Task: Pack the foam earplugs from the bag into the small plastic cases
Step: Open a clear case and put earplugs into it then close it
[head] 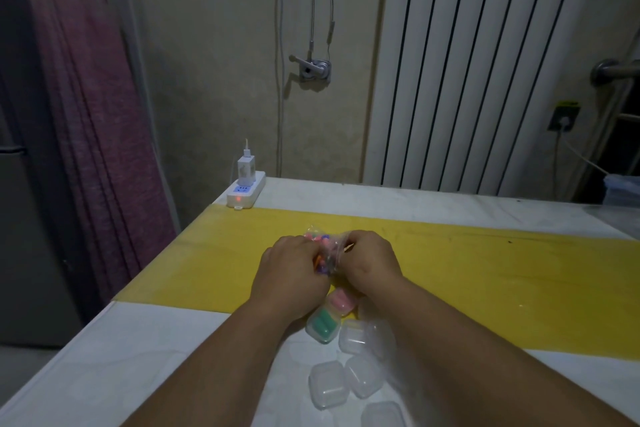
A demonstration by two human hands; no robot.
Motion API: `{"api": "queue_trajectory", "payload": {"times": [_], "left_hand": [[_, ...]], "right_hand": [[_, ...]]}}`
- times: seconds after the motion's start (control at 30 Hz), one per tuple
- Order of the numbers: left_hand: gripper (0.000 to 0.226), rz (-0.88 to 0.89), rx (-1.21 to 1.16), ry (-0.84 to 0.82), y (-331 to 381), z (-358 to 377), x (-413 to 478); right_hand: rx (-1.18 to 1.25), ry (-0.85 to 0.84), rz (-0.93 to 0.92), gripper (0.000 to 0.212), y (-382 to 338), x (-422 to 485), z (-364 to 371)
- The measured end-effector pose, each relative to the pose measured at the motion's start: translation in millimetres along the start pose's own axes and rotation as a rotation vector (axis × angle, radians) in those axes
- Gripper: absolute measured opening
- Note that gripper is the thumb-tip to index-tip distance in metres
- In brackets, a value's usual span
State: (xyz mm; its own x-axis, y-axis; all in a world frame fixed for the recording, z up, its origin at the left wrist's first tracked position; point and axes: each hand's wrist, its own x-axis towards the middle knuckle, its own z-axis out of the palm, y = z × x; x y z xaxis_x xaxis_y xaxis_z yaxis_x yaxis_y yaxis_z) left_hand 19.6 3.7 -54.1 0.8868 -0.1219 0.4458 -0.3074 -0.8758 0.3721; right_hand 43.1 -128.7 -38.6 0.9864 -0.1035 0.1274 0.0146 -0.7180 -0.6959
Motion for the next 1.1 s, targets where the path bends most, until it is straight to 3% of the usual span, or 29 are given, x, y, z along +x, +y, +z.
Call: {"api": "queue_trajectory", "payload": {"times": [0.2, 0.33, 0.6, 0.87, 1.1], "left_hand": [[0.026, -0.004, 0.004, -0.013, -2.4, 1.9, 0.5], [0.023, -0.012, 0.011, -0.023, -3.7, 2.8, 1.3], [0.02, -0.022, 0.006, -0.025, -4.7, 4.5, 1.5], [0.025, -0.028, 0.01, -0.034, -2.4, 1.7, 0.6], [0.027, -0.028, 0.004, -0.034, -2.7, 3.1, 0.6]], "right_hand": [[-0.097, -0.07, 0.021, 0.024, -3.3, -1.7, -4.3], [-0.087, -0.064, -0.039, 0.007, -1.7, -1.2, -1.5], [-0.244, -0.183, -0.093, 0.02, -0.6, 3.6, -8.9], [-0.129, -0.037, -0.181, 0.013, 4.7, -8.0, -9.0], [-0.315, -0.164, -0.218, 0.014, 2.5, -7.8, -13.4]]}}
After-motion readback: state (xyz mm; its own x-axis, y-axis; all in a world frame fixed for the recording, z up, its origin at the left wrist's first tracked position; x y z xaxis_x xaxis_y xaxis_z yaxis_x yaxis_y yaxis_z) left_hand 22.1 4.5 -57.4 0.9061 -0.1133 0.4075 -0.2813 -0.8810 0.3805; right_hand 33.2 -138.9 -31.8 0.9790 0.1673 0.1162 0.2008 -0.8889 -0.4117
